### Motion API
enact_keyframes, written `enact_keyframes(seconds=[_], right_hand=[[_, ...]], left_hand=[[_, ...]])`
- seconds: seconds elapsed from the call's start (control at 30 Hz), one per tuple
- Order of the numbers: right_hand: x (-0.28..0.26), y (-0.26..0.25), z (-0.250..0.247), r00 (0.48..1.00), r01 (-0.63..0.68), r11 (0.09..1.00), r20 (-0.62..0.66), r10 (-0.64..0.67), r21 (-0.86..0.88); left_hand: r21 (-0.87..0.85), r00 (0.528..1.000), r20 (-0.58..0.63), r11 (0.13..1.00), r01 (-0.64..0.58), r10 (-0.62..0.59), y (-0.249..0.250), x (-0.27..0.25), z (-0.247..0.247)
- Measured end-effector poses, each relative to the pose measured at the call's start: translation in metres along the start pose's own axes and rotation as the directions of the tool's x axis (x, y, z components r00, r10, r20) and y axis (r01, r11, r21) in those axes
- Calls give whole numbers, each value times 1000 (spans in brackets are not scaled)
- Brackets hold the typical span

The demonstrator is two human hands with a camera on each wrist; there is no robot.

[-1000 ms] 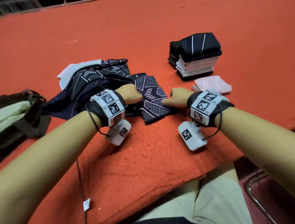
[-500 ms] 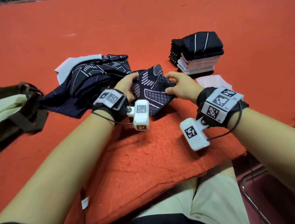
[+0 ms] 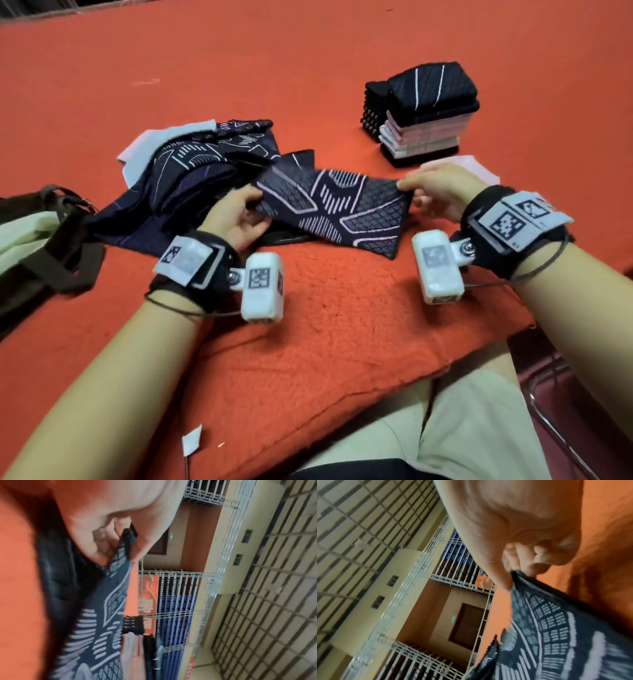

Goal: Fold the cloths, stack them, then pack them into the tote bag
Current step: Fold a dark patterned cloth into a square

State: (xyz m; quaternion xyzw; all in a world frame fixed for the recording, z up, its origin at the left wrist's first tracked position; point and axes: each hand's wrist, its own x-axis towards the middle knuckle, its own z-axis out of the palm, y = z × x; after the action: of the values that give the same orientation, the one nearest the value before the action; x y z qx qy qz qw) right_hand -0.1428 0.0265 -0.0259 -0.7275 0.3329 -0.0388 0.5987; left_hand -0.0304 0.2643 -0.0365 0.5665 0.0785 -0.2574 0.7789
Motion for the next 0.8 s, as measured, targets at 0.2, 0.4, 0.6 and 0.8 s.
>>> enact_keyframes(seconds=[0.2,0.4,0.6,0.8], right_hand=[[-5,24,20,999,0,952,31,10,-305],[-11,29,19,998,32,984,-55,-42,-178],[-26,3,24,990,94,995,-99,-96,-26],[-26,-23,72,977,203,926,0,-214,-318]], left_hand=[[193,995,-39,978,-84,94,-27,12,-22],[202,991,94,973,-115,97,-28,11,-30],[387,991,55,912,-133,121,-30,5,-25],[419,986,115,894,-156,118,-32,5,-26]])
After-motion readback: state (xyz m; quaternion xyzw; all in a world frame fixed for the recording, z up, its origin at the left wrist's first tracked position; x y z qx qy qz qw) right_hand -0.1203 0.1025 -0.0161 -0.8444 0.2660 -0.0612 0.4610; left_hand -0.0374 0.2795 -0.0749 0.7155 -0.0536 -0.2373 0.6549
